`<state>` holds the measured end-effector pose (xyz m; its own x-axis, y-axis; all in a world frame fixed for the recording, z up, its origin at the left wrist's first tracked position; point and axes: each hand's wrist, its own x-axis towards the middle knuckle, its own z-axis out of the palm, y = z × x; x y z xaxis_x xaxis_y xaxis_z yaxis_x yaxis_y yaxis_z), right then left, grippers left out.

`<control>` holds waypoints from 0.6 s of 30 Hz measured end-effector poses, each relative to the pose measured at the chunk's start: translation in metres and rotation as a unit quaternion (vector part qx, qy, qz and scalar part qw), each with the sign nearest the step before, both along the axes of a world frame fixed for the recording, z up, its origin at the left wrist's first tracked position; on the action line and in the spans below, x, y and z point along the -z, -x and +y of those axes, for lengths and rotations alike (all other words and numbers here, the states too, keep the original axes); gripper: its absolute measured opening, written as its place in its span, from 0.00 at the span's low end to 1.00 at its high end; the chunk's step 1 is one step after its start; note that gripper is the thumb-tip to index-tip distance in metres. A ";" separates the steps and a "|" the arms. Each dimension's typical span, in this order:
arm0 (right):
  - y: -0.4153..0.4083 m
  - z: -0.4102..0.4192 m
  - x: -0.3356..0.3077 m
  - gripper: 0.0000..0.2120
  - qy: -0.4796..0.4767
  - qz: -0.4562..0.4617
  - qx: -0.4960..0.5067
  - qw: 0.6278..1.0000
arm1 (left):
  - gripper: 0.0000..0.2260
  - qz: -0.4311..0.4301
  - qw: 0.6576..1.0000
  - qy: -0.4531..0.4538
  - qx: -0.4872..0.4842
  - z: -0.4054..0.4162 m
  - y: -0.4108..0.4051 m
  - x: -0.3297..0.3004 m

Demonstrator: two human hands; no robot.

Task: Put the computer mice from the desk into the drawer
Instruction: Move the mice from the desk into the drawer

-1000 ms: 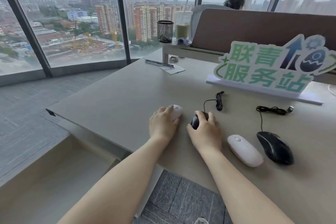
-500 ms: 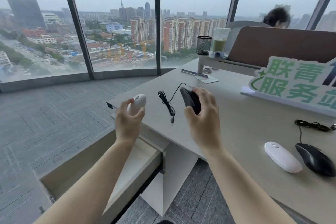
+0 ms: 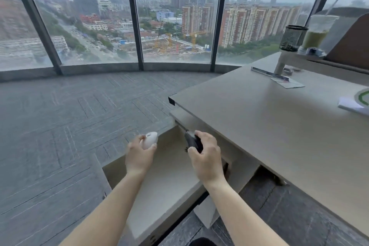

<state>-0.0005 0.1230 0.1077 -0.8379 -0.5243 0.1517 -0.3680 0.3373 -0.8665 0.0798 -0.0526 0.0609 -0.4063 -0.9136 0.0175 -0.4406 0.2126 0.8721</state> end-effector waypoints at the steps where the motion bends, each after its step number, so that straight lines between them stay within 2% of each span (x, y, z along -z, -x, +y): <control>1: 0.004 -0.004 0.016 0.24 -0.030 -0.018 -0.002 0.999 | 0.21 -0.024 1.000 -0.005 0.010 0.001 0.005 0.013; 4: 0.017 -0.019 0.057 0.24 -0.120 -0.063 -0.008 0.991 | 0.21 -0.103 0.993 -0.015 0.046 0.005 0.021 0.049; 10: 0.039 -0.051 0.110 0.22 -0.368 -0.007 -0.069 0.927 | 0.18 -0.229 0.969 -0.012 0.089 -0.005 0.043 0.099; 14: 0.047 -0.071 0.121 0.28 -0.472 -0.006 -0.110 0.875 | 0.18 -0.245 0.965 0.024 0.095 -0.012 0.051 0.113; 16: 0.049 -0.073 0.123 0.33 -0.500 -0.006 -0.118 0.858 | 0.19 -0.251 0.961 0.037 0.105 -0.014 0.053 0.117; 18: 0.049 -0.071 0.125 0.33 -0.510 -0.008 -0.118 0.852 | 0.21 -0.249 0.962 0.027 0.112 -0.015 0.053 0.120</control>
<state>-0.0496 0.0517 -0.0169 -0.6892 -0.5303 -0.4938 -0.5198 0.8366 -0.1730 0.0271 -0.0671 -0.0592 -0.5636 -0.8052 -0.1846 -0.7381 0.3906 0.5501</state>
